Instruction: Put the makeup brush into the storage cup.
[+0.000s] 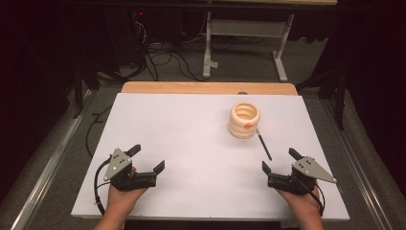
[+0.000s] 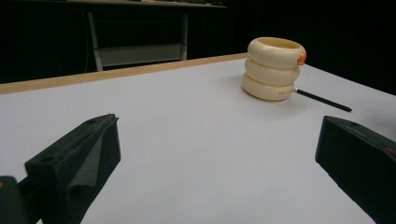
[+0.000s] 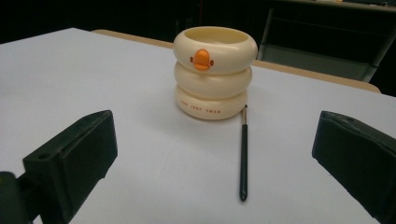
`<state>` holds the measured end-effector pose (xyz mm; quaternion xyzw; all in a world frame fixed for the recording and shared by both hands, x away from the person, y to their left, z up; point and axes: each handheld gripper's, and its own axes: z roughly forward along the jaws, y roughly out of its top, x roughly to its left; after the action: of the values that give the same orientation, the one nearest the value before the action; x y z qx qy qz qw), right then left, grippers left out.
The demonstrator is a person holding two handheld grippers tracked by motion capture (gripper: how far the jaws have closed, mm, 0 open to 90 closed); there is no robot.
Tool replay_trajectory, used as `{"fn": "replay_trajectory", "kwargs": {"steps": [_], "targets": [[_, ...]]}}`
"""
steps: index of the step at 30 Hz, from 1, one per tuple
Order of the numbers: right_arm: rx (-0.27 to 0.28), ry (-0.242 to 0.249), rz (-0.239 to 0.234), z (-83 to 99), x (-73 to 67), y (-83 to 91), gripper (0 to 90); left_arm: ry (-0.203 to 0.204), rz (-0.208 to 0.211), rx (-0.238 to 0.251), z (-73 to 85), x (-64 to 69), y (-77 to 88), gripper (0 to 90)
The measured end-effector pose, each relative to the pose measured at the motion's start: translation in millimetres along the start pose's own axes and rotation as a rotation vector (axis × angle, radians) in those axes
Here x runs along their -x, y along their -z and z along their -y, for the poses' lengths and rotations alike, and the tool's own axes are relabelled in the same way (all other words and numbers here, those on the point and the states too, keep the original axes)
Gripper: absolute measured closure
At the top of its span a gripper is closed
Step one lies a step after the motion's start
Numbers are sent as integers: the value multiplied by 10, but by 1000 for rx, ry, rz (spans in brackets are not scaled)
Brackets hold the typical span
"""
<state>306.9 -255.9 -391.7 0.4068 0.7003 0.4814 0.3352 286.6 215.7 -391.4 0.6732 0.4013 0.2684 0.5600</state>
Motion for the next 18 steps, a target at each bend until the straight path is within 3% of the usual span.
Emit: {"fn": "replay_trajectory", "kwargs": {"steps": [7, 18], "targets": [[-54, -9, 43, 10, 88, -27, 17, 4, 4, 0, 4, -13, -4, 8], [-124, -20, 67, -3, 148, -41, 26, 10, 9, -7, 9, -19, -17, 8]]}}
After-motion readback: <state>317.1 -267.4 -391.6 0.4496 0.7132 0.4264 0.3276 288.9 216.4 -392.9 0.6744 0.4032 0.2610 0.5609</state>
